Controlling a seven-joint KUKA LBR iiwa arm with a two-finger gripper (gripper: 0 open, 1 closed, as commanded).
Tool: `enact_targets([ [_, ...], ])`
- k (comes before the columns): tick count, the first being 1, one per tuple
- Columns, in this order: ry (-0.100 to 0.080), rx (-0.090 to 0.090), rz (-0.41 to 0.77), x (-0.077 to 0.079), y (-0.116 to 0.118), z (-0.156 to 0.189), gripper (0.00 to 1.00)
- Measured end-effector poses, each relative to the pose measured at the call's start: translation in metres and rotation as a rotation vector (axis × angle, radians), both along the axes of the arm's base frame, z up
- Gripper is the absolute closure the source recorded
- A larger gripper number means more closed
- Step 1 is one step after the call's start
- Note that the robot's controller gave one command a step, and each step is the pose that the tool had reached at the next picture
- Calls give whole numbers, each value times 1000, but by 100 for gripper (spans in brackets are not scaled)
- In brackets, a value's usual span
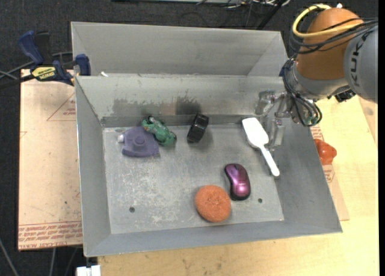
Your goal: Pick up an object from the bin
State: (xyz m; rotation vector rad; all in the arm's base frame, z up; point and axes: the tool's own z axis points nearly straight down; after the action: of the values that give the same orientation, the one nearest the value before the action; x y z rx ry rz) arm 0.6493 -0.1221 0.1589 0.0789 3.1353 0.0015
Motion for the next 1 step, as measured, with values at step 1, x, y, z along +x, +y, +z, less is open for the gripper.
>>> enact_targets([
  [1,8,2,-82,-6,-7,-39,0],
])
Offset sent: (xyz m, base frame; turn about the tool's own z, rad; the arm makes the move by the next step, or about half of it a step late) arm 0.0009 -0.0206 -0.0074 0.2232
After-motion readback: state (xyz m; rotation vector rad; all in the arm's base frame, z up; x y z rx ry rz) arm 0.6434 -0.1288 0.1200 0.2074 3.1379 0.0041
